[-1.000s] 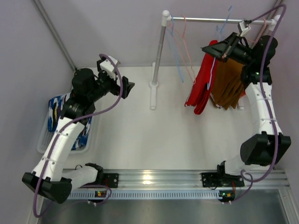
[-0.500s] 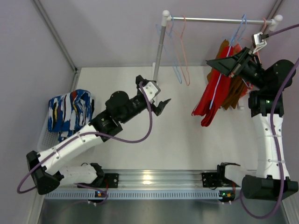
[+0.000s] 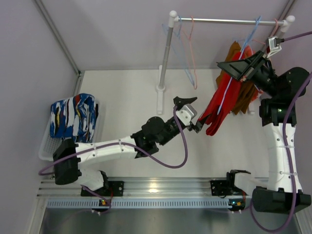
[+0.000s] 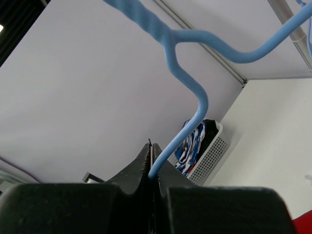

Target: Remove the trousers from the hanger

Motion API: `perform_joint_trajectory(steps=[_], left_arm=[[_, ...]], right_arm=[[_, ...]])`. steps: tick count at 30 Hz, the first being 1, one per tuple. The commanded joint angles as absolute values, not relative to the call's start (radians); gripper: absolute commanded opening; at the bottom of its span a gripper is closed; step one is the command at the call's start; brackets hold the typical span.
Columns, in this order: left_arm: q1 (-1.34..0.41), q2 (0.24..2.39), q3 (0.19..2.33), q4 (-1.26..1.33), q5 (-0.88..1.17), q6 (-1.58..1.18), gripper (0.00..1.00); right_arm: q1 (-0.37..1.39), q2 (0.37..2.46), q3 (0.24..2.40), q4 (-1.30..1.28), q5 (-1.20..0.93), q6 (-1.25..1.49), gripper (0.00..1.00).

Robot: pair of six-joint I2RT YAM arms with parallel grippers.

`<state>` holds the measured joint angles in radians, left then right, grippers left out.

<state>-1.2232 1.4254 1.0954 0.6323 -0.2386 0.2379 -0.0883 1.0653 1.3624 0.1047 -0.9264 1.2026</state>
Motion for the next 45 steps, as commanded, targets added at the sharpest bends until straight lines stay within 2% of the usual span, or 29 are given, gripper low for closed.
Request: perform_joint_trajectory(steps=[1, 5, 8, 21, 31, 34, 36, 37, 38, 42, 44, 45], left_arm=[[-1.229, 1.453, 1.121, 0.827, -0.274, 0.225, 0.81], [-1.229, 1.503, 1.169, 0.864, -0.307, 0.235, 0.72], [-1.229, 1.529, 1.183, 0.882, -0.293, 0.226, 0.69], [-1.216, 1.689, 1.311, 0.927, -0.390, 0.239, 0.65], [-1.172, 1.798, 1.446, 0.962, -0.382, 0.238, 0.61], [-1.160, 1.821, 1.482, 0.965, -0.376, 0.242, 0.56], [-1.152, 1.830, 1.494, 0.965, -0.362, 0.247, 0.48], [-1.151, 1.833, 1.502, 0.965, -0.357, 0.250, 0.42], [-1.149, 1.830, 1.505, 0.968, -0.353, 0.261, 0.32], [-1.149, 1.795, 1.467, 0.977, -0.356, 0.290, 0.07], [-1.149, 1.746, 1.424, 0.941, -0.376, 0.287, 0.00], [-1.149, 1.726, 1.405, 0.936, -0.377, 0.288, 0.00]], right_arm=[[-0.103, 1.069, 1.440, 0.327, -0.896, 1.230, 0.00], [-0.094, 1.086, 1.453, 0.351, -0.904, 1.250, 0.00], [-0.089, 1.100, 1.456, 0.362, -0.905, 1.259, 0.00], [-0.072, 1.131, 1.514, 0.368, -0.933, 1.273, 0.00], [-0.063, 1.126, 1.542, 0.345, -0.956, 1.269, 0.00], [-0.063, 1.123, 1.548, 0.345, -0.963, 1.270, 0.00], [-0.063, 1.121, 1.551, 0.345, -0.966, 1.272, 0.00], [-0.063, 1.121, 1.551, 0.345, -0.966, 1.270, 0.00], [-0.064, 1.123, 1.549, 0.338, -0.965, 1.267, 0.00], [-0.101, 1.123, 1.523, 0.322, -0.956, 1.275, 0.00], [-0.123, 1.124, 1.520, 0.321, -0.954, 1.289, 0.00], [-0.132, 1.129, 1.517, 0.319, -0.957, 1.292, 0.00]])
